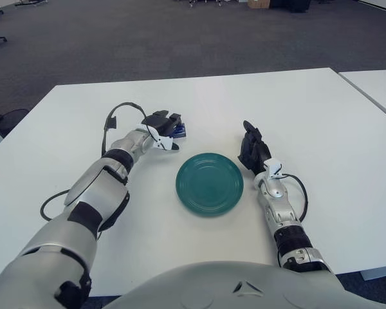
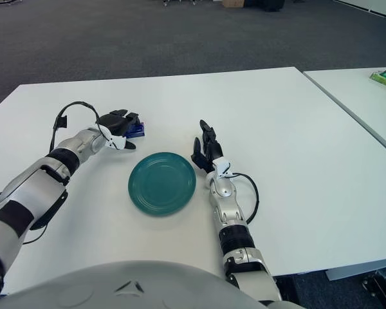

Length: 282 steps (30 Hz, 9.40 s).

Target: Put the gum into the plate.

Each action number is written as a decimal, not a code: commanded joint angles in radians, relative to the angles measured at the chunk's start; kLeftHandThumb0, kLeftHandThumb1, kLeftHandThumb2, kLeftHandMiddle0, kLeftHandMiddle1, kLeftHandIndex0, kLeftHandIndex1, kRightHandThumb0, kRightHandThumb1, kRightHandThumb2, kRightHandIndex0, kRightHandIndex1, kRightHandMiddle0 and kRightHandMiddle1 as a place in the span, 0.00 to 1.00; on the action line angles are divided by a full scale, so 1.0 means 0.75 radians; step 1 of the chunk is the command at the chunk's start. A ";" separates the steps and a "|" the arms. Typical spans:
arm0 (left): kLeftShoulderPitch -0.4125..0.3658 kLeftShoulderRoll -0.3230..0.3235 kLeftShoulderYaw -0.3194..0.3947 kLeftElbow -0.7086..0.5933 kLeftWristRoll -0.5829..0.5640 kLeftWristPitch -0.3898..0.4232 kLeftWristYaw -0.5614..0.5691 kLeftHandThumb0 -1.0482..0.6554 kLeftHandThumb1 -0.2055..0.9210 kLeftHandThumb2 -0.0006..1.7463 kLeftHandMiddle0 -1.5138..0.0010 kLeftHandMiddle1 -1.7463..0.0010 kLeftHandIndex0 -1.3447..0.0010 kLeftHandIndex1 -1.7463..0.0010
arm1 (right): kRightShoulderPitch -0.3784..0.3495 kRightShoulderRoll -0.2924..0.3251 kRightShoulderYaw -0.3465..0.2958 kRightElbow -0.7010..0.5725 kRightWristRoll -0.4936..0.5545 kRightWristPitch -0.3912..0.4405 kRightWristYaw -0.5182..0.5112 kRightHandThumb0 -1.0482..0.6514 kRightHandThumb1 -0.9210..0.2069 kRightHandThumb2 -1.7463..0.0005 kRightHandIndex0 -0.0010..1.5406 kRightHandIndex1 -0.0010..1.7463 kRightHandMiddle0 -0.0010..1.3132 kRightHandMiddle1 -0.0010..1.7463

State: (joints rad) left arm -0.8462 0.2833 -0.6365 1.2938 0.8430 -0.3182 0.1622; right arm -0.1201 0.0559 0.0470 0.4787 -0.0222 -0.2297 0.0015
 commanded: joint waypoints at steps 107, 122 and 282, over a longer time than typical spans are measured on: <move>0.210 0.029 -0.072 -0.054 -0.172 -0.164 -0.158 0.07 1.00 0.30 0.83 0.58 0.91 0.36 | 0.075 0.011 -0.047 0.271 0.003 0.124 0.009 0.17 0.00 0.51 0.07 0.00 0.00 0.19; 0.224 -0.025 -0.137 -0.013 -0.100 -0.018 0.002 0.01 1.00 0.36 0.92 1.00 1.00 0.58 | 0.070 0.016 -0.064 0.277 0.021 0.119 0.027 0.17 0.00 0.51 0.09 0.00 0.00 0.19; 0.650 0.048 0.405 -1.232 -0.214 0.337 0.371 0.34 0.54 0.69 0.24 0.00 0.59 0.00 | 0.030 -0.004 -0.024 0.302 -0.013 0.177 0.031 0.18 0.00 0.52 0.07 0.00 0.00 0.13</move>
State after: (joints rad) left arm -0.3347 0.3147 -0.3471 0.3226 0.6824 -0.0456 0.4403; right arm -0.2069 0.0610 0.0269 0.5988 -0.0268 -0.2622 0.0219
